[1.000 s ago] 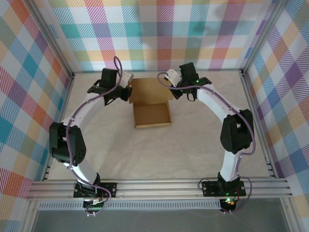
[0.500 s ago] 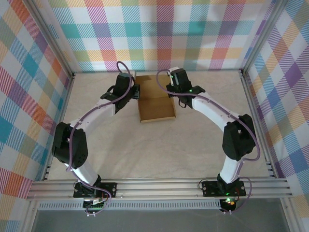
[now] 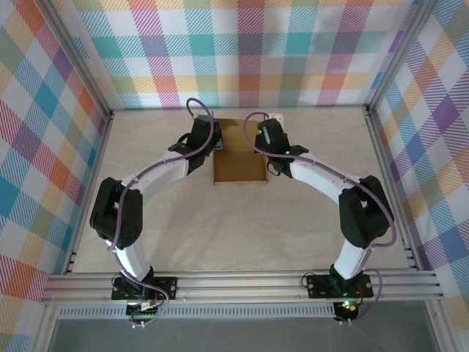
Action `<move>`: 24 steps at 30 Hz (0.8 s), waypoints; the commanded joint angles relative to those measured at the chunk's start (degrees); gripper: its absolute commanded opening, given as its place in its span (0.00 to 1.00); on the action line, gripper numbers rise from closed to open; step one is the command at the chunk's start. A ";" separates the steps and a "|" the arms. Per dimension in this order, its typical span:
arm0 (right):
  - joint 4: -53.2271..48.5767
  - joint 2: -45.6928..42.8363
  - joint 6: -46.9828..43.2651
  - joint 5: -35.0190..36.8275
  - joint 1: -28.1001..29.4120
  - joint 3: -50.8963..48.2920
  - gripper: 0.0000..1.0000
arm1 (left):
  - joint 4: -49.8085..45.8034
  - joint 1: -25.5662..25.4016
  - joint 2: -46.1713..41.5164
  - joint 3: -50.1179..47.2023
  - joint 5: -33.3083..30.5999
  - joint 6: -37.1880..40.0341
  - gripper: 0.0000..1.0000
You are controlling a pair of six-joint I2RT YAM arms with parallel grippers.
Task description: Fold the paper box
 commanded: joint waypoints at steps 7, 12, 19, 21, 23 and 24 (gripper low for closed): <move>10.68 -2.00 8.39 1.92 2.28 -5.36 0.00 | 5.01 -3.20 1.53 0.08 0.82 -3.38 0.00; 15.13 -1.84 6.37 1.78 3.01 -7.77 0.00 | 8.84 -4.16 1.21 -2.79 0.21 -2.99 0.00; 22.41 -3.64 3.05 4.81 6.03 -12.58 0.00 | 17.67 -5.67 -1.88 -10.66 -2.12 -1.93 0.00; 24.82 -3.98 2.74 5.25 6.40 -14.26 0.00 | 20.28 -5.98 -2.76 -13.04 -2.60 -1.46 0.00; 27.60 -4.26 2.35 5.46 6.90 -15.93 0.00 | 23.62 -6.32 -3.77 -15.85 -3.30 -1.08 0.00; 28.61 -4.32 2.14 5.66 7.21 -16.85 0.00 | 24.90 -6.44 -4.16 -17.01 -3.53 -0.82 0.00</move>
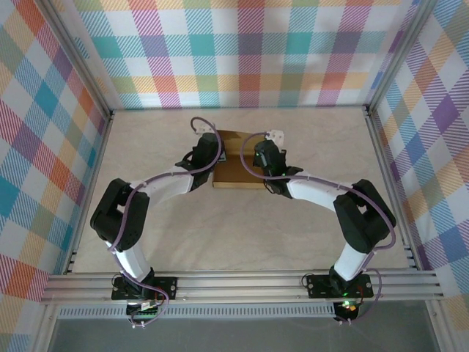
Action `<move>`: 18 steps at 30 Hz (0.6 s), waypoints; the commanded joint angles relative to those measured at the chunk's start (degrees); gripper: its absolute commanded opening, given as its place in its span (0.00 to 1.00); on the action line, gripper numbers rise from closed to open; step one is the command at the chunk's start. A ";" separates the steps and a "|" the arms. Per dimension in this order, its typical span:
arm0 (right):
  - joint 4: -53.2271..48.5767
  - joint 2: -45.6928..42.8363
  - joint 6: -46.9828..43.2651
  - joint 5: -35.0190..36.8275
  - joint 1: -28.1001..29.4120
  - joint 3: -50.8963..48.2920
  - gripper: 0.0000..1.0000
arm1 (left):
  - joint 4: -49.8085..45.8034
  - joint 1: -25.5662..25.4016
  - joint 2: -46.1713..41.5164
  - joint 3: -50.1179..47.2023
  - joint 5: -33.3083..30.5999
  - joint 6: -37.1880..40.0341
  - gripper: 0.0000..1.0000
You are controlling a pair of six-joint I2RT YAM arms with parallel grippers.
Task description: Fold the paper box
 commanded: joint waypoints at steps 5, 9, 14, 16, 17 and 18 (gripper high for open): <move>15.71 -2.33 -3.58 -2.03 4.10 -4.08 0.00 | 12.22 -3.37 -3.85 -7.05 2.79 0.86 0.00; 18.37 -2.64 -4.63 -1.32 5.12 -5.66 0.00 | 14.56 -3.94 -4.47 -9.54 1.72 1.30 0.00; 21.61 -3.27 -4.34 -0.93 6.01 -9.29 0.00 | 18.97 -4.97 -4.51 -13.10 0.15 2.07 0.00; 23.95 -3.28 -4.02 -1.02 6.36 -10.62 0.00 | 20.10 -5.63 -4.88 -14.43 -0.74 2.18 0.00; 24.35 -3.32 -4.06 -0.94 6.66 -11.18 0.00 | 20.82 -6.00 -5.12 -15.06 -1.24 2.39 0.00; 25.02 -3.32 -4.36 -0.93 6.88 -11.84 0.00 | 21.57 -6.37 -5.34 -15.78 -1.58 2.68 0.00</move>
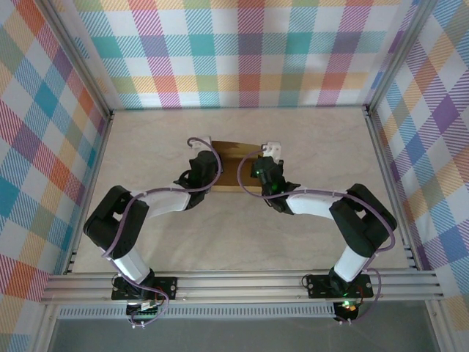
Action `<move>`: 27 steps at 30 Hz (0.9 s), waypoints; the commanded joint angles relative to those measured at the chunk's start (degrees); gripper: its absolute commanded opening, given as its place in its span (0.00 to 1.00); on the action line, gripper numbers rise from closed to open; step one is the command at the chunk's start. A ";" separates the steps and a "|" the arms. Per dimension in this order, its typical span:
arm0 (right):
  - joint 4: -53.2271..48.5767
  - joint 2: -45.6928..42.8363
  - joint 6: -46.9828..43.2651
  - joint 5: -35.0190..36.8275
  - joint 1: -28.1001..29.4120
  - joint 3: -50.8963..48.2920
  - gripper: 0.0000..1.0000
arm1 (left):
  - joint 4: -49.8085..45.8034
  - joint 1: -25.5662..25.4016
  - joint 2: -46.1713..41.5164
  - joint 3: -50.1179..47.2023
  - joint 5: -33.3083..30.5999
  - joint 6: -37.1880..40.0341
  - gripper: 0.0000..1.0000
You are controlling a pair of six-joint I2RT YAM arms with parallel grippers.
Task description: Fold the paper box
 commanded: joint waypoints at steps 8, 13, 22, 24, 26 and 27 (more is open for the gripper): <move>12.97 -1.90 -1.41 -4.59 4.25 -4.53 0.00 | 7.84 -5.71 -2.14 -7.51 0.82 -0.12 0.00; 15.90 -1.18 -1.83 -4.15 5.20 -6.36 0.00 | 9.33 -6.57 -2.30 -10.35 0.03 -0.99 0.00; 27.17 -0.40 -6.64 -4.06 6.24 -12.40 0.00 | 13.70 -8.21 -2.34 -14.22 -2.70 -0.52 0.00; 30.07 0.24 -7.97 -3.99 6.40 -13.41 0.00 | 16.28 -8.83 -1.35 -14.77 -3.12 0.67 0.00; 31.93 0.69 -9.01 -4.05 6.58 -14.13 0.00 | 18.26 -9.49 -0.27 -15.21 -3.75 2.00 0.00; 32.63 1.00 -9.53 -3.99 6.57 -14.48 0.01 | 19.62 -9.76 0.57 -15.55 -4.28 2.54 0.00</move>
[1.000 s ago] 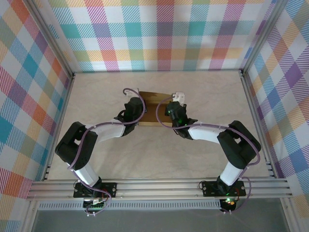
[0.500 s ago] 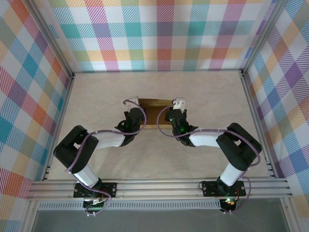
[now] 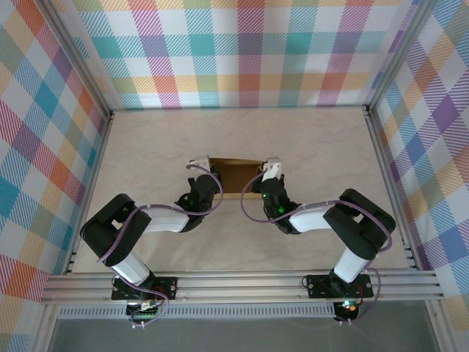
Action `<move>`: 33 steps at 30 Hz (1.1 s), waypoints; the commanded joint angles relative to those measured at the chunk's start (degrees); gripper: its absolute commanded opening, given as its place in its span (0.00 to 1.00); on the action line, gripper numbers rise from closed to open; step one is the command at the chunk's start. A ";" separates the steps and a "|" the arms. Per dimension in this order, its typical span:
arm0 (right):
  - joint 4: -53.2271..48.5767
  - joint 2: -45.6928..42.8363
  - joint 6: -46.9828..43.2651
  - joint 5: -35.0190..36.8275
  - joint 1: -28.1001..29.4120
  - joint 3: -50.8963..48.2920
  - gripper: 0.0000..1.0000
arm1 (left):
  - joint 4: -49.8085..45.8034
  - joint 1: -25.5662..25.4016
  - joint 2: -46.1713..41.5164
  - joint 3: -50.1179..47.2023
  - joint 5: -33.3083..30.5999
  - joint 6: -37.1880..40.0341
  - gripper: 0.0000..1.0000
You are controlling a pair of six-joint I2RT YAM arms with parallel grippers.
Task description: Fold the paper box
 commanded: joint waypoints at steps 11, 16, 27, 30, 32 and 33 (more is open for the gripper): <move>17.32 6.06 -4.85 -4.08 3.97 -3.21 0.00 | 10.63 -4.61 8.63 -4.66 3.72 1.32 0.00; 19.16 7.38 -5.63 -2.91 4.63 -4.10 0.02 | 10.83 -4.67 8.63 -4.92 3.73 1.32 0.00; 18.45 1.28 -7.98 -5.67 4.85 -6.45 0.80 | 9.44 -4.59 8.25 -4.49 3.14 2.52 0.00; 15.98 -1.83 -8.06 -6.10 5.13 -8.62 0.88 | 8.27 -4.67 7.99 -4.13 3.20 2.90 0.00; 12.59 -4.19 -7.22 -5.41 5.41 -9.82 0.90 | 6.88 -4.65 8.07 -3.38 3.15 3.15 0.00; 12.10 -5.12 -6.90 -5.47 5.42 -10.69 0.91 | 6.43 -4.60 8.14 -3.15 3.21 3.16 0.00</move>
